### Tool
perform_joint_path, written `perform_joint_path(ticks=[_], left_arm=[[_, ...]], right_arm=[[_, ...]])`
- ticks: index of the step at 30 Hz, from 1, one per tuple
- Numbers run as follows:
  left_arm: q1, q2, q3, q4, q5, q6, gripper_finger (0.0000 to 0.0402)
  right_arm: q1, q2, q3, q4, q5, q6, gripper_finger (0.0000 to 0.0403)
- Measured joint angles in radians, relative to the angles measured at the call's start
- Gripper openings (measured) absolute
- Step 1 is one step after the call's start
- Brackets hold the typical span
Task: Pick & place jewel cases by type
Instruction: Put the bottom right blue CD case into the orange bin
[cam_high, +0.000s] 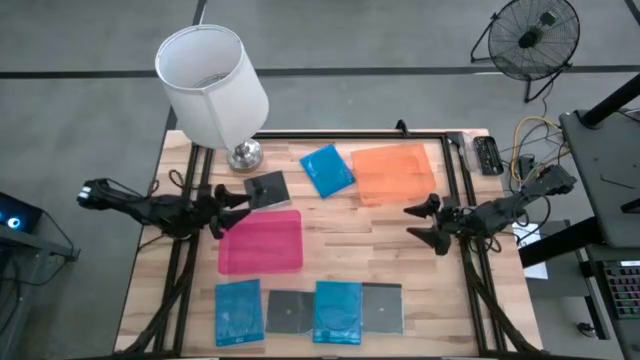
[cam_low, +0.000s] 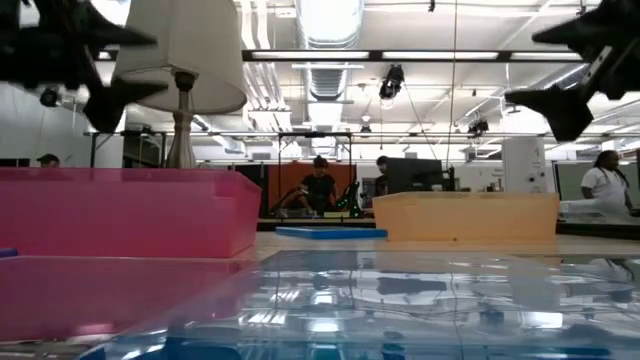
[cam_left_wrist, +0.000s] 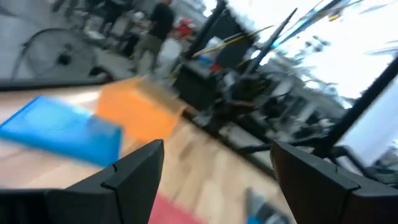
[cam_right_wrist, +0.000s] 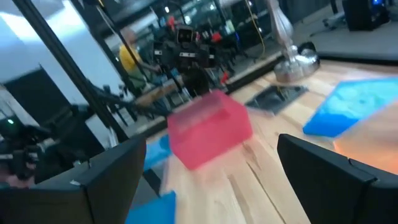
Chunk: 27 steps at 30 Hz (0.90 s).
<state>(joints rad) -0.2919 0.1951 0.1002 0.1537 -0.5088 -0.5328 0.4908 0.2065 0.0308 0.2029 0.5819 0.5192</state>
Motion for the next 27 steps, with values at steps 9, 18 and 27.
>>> perform_joint_path(ticks=[9, 18, 27], left_arm=[[-0.013, 0.237, 0.326, -0.137, 0.055, 0.02, 0.0279], [-0.018, 0.585, 0.632, -0.206, 0.132, -0.096, 0.0279], [-0.025, 0.896, 0.822, -0.198, 0.18, -0.156, 0.0279]], right_arm=[[-0.001, 0.0, 0.09, 0.003, 0.081, -0.029, 0.0359], [0.0, 0.005, 0.217, 0.004, 0.086, -0.149, 0.0359], [0.0, 0.121, 0.353, -0.041, -0.041, -0.182, 0.0359]])
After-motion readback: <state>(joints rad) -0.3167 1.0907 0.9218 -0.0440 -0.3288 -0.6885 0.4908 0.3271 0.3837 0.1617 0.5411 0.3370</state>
